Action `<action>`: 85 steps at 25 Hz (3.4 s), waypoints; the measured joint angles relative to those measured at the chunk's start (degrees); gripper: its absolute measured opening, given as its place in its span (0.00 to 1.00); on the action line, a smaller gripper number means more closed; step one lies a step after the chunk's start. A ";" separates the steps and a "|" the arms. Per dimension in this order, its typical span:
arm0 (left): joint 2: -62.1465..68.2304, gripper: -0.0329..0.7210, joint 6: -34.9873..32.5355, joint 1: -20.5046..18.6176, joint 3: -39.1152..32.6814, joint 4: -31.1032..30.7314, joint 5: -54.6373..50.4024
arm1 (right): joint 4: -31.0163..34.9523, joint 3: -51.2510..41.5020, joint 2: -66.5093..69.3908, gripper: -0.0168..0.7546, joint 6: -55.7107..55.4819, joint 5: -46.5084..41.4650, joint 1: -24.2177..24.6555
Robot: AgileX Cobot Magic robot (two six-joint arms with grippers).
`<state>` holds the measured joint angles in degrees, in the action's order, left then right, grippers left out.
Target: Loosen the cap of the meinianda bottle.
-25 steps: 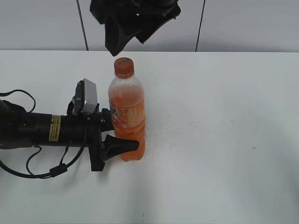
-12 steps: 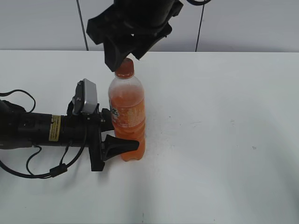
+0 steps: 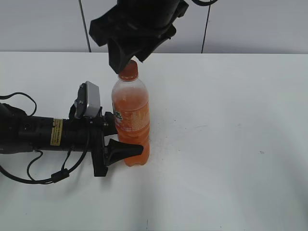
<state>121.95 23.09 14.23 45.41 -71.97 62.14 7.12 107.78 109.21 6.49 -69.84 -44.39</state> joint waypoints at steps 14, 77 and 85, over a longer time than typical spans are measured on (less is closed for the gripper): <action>0.00 0.58 0.00 0.00 0.00 0.00 0.00 | 0.06 -3.02 0.11 0.55 0.00 -0.13 0.00; 0.00 0.58 0.05 0.10 0.07 -0.05 -0.07 | -3.24 -1.81 -4.93 0.66 -2.40 0.08 -0.29; 0.00 0.58 0.05 0.10 0.07 -0.05 -0.07 | -1.86 -1.81 -1.95 0.61 -8.50 0.02 -0.29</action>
<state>121.95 23.13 14.34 45.48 -72.01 62.07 5.25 105.97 107.26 -2.01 -69.82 -44.68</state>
